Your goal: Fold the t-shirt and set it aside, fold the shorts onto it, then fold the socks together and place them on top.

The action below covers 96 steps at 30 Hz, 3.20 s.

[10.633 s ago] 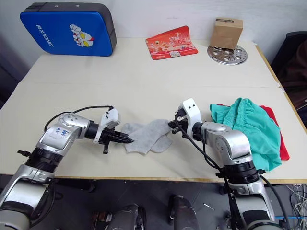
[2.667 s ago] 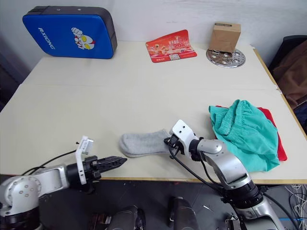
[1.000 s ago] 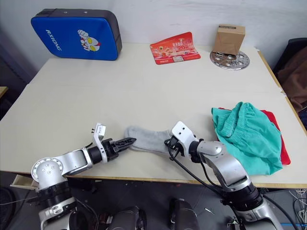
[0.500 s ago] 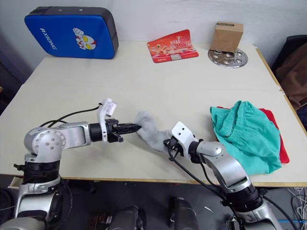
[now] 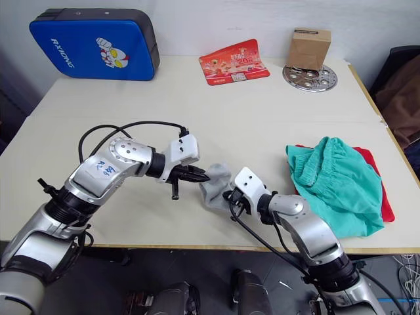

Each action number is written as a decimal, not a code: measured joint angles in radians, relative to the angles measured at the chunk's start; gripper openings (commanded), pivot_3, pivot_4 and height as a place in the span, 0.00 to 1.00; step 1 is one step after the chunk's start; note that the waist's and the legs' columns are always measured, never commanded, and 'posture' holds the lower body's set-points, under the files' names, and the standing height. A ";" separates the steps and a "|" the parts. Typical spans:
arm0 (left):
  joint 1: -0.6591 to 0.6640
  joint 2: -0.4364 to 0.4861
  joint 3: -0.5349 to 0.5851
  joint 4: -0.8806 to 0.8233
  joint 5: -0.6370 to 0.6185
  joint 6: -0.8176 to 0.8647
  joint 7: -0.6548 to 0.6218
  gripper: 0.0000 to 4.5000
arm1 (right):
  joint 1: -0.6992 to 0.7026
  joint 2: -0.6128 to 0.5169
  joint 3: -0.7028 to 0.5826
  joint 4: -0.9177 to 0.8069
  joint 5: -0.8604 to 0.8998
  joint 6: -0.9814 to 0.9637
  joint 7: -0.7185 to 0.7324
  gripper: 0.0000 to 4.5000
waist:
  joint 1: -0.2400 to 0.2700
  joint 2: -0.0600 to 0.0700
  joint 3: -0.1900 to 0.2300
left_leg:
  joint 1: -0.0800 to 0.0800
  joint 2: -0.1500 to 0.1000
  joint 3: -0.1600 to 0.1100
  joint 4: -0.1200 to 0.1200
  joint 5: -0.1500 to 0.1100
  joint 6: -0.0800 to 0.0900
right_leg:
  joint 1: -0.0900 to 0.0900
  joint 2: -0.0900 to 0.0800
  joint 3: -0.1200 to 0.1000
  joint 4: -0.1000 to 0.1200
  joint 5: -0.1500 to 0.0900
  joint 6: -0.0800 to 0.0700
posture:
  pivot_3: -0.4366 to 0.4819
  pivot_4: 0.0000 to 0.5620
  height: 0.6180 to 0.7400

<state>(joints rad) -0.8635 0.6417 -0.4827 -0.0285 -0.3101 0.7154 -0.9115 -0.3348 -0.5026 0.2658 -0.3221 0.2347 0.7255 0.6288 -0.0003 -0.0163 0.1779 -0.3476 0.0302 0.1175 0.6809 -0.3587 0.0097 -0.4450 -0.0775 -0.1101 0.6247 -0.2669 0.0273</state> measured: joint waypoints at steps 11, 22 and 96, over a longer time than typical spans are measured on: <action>0.004 -0.101 0.041 0.045 0.004 0.045 -0.040 0.01 | 0.007 0.001 -0.002 -0.008 -0.001 0.002 -0.011 0.00 | 0.000 0.000 0.000 | -0.003 0.000 -0.002 0.001 0.001 0.002 | -0.001 0.000 -0.002 0.000 0.000 0.001 | 0.48 0.27 1.00; 0.185 -0.080 0.395 0.045 -0.085 0.351 0.114 0.01 | 0.005 0.002 0.001 -0.010 -0.002 0.004 -0.012 0.00 | -0.004 0.000 0.000 | -0.003 0.000 -0.003 0.001 0.001 0.002 | -0.001 -0.001 -0.003 0.000 0.000 0.001 | 0.48 0.27 1.00; 0.120 0.044 0.130 -0.232 -0.256 0.303 0.345 0.00 | 0.000 0.009 0.001 0.009 -0.027 -0.009 0.008 0.00 | 0.017 0.000 0.001 | 0.005 0.000 -0.002 -0.006 -0.002 -0.004 | 0.005 0.000 -0.002 -0.004 0.000 0.000 | 0.48 0.27 1.00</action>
<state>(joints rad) -0.7431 0.6861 -0.3524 -0.2607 -0.5664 1.0183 -0.5660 -0.3344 -0.4936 0.2671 -0.3126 0.2075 0.7162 0.6367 0.0169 -0.0163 0.1788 -0.3426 0.0300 0.1154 0.6753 -0.3606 0.0056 -0.4404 -0.0777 -0.1120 0.6208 -0.2669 0.0274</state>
